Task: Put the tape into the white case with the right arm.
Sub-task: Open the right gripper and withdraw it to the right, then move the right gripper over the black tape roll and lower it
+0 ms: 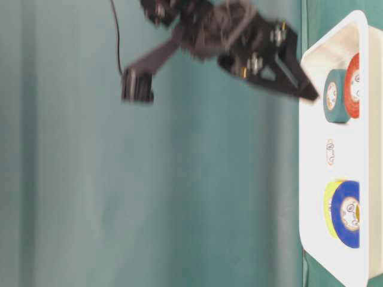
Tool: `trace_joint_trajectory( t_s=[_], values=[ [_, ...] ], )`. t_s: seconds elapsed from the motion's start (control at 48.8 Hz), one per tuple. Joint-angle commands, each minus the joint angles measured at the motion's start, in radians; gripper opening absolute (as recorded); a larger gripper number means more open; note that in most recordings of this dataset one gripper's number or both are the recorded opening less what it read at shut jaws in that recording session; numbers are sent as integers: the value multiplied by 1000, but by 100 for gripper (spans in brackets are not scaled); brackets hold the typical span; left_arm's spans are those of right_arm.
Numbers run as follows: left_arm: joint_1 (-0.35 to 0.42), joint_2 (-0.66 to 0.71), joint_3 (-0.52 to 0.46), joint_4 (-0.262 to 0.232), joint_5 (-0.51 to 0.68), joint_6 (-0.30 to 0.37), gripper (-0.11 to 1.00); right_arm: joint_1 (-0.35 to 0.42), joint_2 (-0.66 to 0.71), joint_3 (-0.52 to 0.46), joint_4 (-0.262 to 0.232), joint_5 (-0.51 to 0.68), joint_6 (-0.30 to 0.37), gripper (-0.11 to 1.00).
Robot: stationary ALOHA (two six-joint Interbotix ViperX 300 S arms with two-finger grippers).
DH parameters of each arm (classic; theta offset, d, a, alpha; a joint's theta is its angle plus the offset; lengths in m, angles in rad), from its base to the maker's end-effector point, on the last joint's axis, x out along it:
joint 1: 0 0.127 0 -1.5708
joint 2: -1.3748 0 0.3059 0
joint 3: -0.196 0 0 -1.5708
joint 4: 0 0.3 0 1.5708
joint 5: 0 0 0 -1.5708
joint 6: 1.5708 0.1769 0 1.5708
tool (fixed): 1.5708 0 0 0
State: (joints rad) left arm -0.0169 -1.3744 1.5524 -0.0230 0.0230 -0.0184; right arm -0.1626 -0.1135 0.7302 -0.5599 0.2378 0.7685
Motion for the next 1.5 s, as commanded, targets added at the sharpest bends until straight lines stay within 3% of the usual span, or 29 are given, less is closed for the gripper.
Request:
trace_joint_trajectory(
  t_s=[0.0, 0.533, 0.8, 1.251, 1.476],
  values=[
    [2, 8, -9, -2, -11, 0, 0, 0, -77, 51, -3, -21, 0, 56],
    [3, 8, -9, -2, -11, 0, 0, -5, -463, 419, -3, -60, 9, 56],
    [2, 8, -11, -2, -9, 0, 0, -6, -716, 592, -3, -163, 9, 55],
    [2, 8, -11, -2, -9, 0, 0, 0, -773, 652, -3, -183, 6, 55],
    [2, 8, -11, -2, -11, 0, 0, 86, -773, 675, -3, -218, 6, 55]
  ],
)
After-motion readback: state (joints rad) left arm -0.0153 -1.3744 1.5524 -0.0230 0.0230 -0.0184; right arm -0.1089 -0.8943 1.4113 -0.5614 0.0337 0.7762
